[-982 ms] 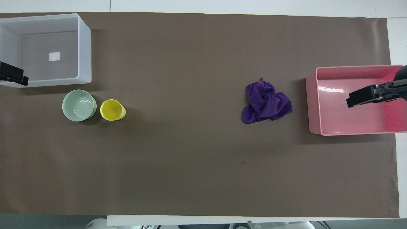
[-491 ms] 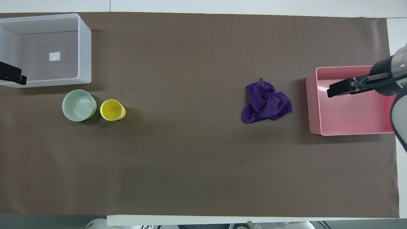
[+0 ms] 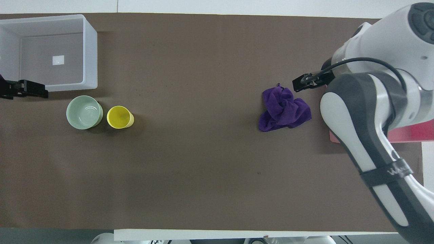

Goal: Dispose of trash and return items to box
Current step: 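Grasp the purple cloth with the right gripper while the left gripper grasps the bowl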

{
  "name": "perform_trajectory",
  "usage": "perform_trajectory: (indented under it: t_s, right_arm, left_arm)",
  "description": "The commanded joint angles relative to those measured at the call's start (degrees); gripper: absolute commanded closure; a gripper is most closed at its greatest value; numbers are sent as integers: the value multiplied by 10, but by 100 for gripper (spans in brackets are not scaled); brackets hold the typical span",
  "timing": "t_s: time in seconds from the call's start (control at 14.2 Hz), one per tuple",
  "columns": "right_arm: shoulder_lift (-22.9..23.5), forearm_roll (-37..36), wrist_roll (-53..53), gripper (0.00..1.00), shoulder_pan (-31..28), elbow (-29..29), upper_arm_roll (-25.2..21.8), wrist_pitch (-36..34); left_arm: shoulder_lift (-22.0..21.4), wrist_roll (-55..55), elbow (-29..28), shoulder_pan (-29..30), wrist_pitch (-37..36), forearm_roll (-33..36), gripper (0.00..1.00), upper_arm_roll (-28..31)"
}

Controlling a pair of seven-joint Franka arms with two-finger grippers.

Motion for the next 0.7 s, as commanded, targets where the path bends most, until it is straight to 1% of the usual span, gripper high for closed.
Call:
perform_trajectory:
  t_s: [0.0, 0.14, 0.21, 0.28, 0.42, 0.49, 0.56, 0.63]
  right_arm:
    - [47, -1, 40, 0, 22, 2, -1, 56]
    - [72, -2, 52, 0, 38, -21, -1, 102]
    - [76, -3, 53, 0, 37, -53, -1, 131]
    - [75, -4, 50, 0, 36, -81, -1, 155]
    - [73, -34, 54, 1, 34, -111, -1, 166]
    - [73, -35, 65, 2, 36, -128, -1, 182]
    - [74, -35, 71, 2, 37, -141, -1, 207]
    - [73, -36, 69, 14, 37, -157, -1, 216]
  left_arm:
    - [-42, -23, -157, 5, 125, 7, 0, -4]
    - [-8, -30, -194, 5, 213, 8, 0, -4]
    - [12, -30, -195, 5, 239, 8, 0, -4]
    - [26, -30, -195, 5, 254, 7, 0, -4]
    - [53, -29, -195, 6, 279, 7, 0, -3]
    - [62, -31, -195, 7, 291, 7, 7, -3]
    - [72, -47, -195, 7, 307, 7, 54, -3]
    - [77, -48, -194, 7, 317, 7, 86, -3]
